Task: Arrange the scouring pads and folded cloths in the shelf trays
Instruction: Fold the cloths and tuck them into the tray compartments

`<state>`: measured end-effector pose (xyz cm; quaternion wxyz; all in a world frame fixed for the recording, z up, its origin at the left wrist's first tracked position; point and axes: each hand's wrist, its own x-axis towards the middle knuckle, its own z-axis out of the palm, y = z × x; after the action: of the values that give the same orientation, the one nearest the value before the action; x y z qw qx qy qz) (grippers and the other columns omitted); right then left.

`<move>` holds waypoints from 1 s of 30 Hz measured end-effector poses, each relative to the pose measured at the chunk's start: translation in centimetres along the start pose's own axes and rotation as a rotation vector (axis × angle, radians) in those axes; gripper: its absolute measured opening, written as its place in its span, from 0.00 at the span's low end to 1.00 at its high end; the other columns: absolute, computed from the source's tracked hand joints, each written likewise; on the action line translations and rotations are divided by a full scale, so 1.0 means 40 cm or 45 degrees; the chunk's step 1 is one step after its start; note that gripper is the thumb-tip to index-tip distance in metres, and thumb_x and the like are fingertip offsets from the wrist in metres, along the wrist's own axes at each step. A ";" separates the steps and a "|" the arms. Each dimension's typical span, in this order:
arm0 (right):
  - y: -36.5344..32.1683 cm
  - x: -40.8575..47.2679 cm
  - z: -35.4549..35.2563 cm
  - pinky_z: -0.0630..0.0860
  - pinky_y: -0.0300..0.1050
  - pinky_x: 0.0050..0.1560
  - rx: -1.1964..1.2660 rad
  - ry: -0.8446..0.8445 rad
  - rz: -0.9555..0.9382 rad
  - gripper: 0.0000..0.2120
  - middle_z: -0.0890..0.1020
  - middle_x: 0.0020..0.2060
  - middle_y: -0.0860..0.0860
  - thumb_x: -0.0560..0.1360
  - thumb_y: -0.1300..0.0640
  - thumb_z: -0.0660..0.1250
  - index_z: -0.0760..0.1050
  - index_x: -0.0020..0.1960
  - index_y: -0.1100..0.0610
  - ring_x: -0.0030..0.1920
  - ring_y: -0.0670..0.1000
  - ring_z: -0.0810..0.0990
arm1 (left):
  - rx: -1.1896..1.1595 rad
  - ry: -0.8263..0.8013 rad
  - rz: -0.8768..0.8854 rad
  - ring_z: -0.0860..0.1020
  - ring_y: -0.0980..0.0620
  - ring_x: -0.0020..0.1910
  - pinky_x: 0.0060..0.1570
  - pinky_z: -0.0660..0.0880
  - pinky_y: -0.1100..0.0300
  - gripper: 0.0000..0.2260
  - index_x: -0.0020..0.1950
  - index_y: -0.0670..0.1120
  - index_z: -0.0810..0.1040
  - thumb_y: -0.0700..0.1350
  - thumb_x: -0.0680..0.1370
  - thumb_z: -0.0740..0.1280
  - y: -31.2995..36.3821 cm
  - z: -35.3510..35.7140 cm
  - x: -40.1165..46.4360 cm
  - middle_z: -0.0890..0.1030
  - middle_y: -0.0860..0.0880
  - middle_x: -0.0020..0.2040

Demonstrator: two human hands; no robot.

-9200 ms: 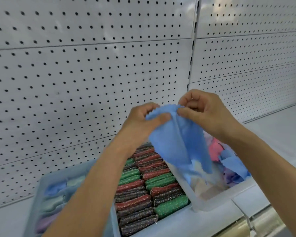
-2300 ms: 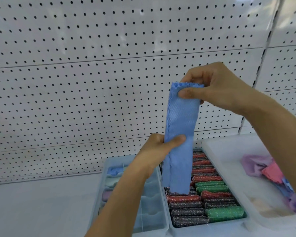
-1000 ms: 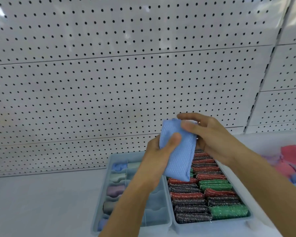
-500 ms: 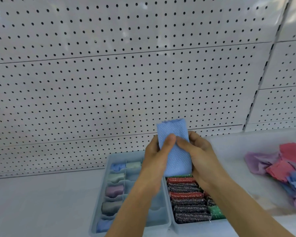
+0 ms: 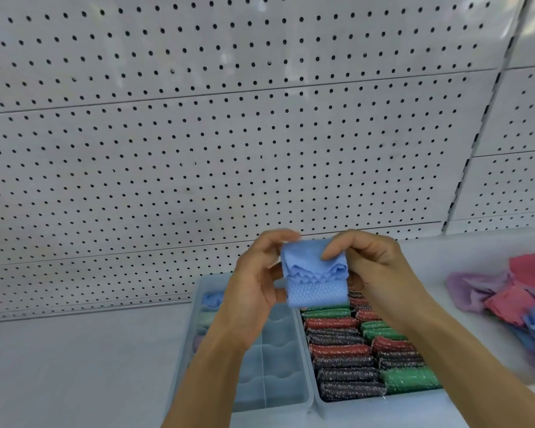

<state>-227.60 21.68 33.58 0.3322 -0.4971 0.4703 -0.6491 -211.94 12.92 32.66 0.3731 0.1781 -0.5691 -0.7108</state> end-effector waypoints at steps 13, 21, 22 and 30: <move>0.040 -0.009 0.008 0.75 0.48 0.31 -0.072 -0.021 0.201 0.18 0.82 0.50 0.53 0.76 0.47 0.67 0.73 0.65 0.47 0.39 0.58 0.82 | 0.333 0.204 0.015 0.80 0.48 0.32 0.33 0.79 0.58 0.08 0.54 0.42 0.80 0.36 0.75 0.71 -0.010 -0.008 -0.019 0.84 0.44 0.42; 0.058 0.009 0.040 0.75 0.45 0.28 0.127 0.098 0.291 0.08 0.79 0.34 0.63 0.78 0.67 0.61 0.79 0.51 0.63 0.28 0.57 0.78 | 0.195 0.210 0.012 0.79 0.46 0.31 0.32 0.78 0.59 0.08 0.52 0.44 0.81 0.37 0.74 0.72 0.000 -0.062 -0.042 0.82 0.45 0.41; 0.058 0.012 0.043 0.75 0.45 0.28 0.126 0.084 0.315 0.09 0.80 0.37 0.63 0.79 0.63 0.61 0.79 0.52 0.61 0.31 0.57 0.79 | 0.211 0.222 0.012 0.79 0.46 0.31 0.33 0.78 0.59 0.08 0.52 0.44 0.81 0.36 0.75 0.72 0.000 -0.070 -0.044 0.82 0.44 0.40; 0.069 0.026 0.109 0.77 0.46 0.31 0.034 -0.155 0.255 0.10 0.83 0.40 0.61 0.74 0.60 0.69 0.80 0.55 0.59 0.34 0.58 0.79 | 0.272 0.161 -0.018 0.79 0.46 0.31 0.33 0.78 0.58 0.07 0.55 0.43 0.80 0.38 0.78 0.67 0.006 -0.110 -0.057 0.83 0.43 0.40</move>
<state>-223.81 18.59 31.63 0.4300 -0.4816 0.4878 -0.5875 -207.37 11.61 31.22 0.3821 0.2652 -0.6156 -0.6362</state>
